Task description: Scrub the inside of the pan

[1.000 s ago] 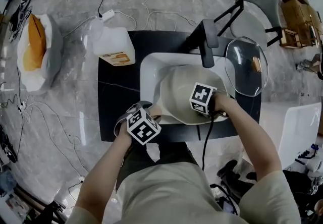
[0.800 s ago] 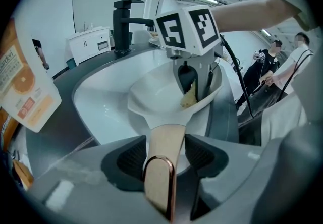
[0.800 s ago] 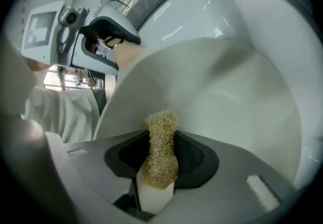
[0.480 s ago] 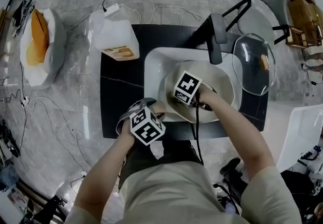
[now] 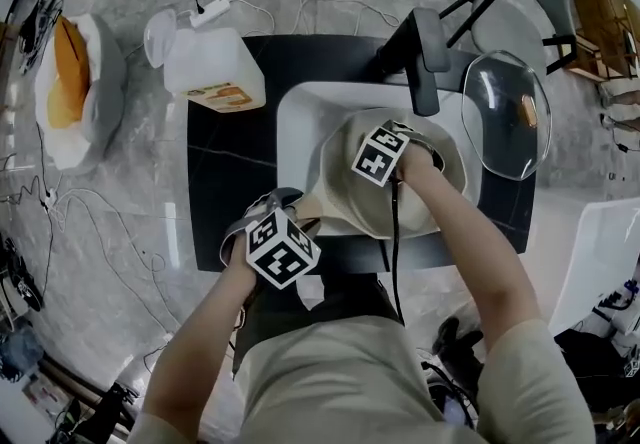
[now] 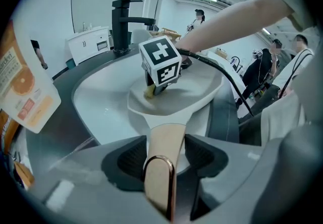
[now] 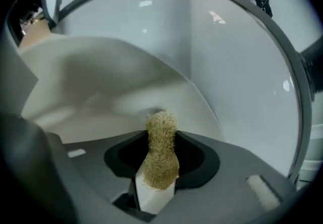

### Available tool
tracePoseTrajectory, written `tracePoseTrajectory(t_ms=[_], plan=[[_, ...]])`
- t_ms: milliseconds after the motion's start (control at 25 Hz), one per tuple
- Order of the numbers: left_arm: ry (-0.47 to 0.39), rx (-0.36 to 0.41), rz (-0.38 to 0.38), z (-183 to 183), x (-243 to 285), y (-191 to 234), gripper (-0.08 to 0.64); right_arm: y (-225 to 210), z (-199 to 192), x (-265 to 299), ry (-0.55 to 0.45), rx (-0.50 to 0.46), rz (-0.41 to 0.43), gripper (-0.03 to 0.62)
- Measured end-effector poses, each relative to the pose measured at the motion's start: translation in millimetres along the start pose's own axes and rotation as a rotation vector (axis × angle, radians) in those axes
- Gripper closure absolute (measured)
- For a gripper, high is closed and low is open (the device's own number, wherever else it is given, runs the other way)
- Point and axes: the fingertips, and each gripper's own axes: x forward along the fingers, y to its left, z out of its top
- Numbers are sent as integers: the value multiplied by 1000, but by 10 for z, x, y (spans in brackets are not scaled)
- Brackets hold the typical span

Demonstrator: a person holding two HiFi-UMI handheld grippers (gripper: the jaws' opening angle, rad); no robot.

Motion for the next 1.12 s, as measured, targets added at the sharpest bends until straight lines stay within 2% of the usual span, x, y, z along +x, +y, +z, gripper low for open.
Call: tracePoseTrajectory(t_ms=[80,240,440,560,640,760,840,960,1120], plan=[[4,-3,-3,-3,-3,4,313,-137,-252,6,51,33,-13,430],[17,-13,-13,-9,-5,-1,313,-122,-750,-125,194,103,60,435],[28,-24,-28,-11,10,-10,313,218,-1161,-457,365,115,244,436],[24,-22,-26,-6,7,-9,313,497,-1206,-677,406,108,390,437],[24,-24,-27,-6,5,-8,313,727,-1137,-783,398,119,517,437],[22,-23,-32,9,11,-22,313,1117,-915,-909,332,145,702,437],[21,-21,-32,13,10,-29,313,1295,-727,-926,278,165,754,436],[20,-21,-30,11,4,-21,313,1370,-384,-845,179,198,736,436],[19,-19,-24,-1,4,-12,313,1195,11,-601,41,261,597,434]])
